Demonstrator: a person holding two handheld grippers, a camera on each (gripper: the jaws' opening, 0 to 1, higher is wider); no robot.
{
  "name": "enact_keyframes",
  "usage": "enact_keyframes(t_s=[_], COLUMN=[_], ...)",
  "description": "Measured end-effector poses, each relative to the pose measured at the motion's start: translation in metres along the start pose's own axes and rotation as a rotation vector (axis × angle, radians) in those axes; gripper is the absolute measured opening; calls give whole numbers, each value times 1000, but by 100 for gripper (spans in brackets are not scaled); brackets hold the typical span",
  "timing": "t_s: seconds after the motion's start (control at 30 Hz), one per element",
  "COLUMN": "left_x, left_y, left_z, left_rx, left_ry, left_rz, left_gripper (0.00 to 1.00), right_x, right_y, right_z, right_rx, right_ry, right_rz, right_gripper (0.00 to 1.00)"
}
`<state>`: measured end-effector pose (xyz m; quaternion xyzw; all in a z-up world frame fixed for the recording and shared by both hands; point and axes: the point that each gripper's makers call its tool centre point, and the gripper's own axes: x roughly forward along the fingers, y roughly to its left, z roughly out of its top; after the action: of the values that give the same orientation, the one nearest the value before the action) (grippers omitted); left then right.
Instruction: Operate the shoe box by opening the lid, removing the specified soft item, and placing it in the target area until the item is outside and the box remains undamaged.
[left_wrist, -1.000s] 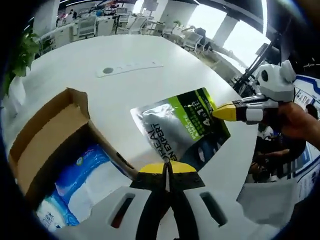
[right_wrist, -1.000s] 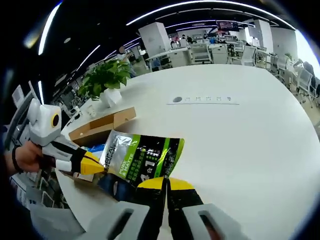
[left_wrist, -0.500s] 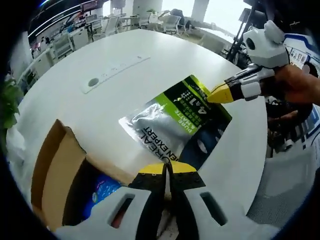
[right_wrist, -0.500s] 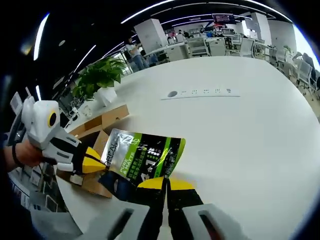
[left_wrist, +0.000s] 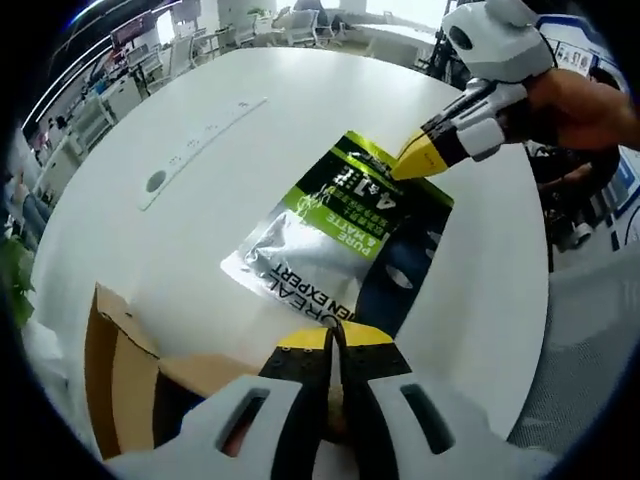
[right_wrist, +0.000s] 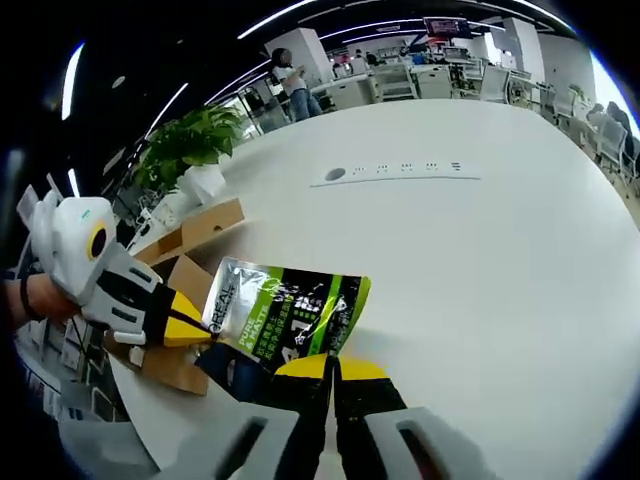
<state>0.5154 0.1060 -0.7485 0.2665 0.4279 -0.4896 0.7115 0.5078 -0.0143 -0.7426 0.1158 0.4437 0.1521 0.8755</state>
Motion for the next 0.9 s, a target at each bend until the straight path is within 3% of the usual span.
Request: enact_keyframes(t_s=[0.4, 0.47, 0.57, 0.9], left_x=[15, 18, 22, 29], left_y=[-4, -5, -11, -12], left_z=[-3, -6, -8, -12], left_rx=[92, 163, 200, 183], left_ry=[60, 88, 106, 130], left_rz=[-18, -14, -14, -35], left_gripper=[2, 2, 3, 3], right_x=[5, 6, 9, 16], right_y=[-4, -5, -7, -14], right_z=[-10, -10, -13, -23], right_rx=[-21, -21, -29, -25], right_ry=[34, 37, 48, 78], right_rz=[-4, -3, -9, -9], right_gripper=[0, 0, 0, 0])
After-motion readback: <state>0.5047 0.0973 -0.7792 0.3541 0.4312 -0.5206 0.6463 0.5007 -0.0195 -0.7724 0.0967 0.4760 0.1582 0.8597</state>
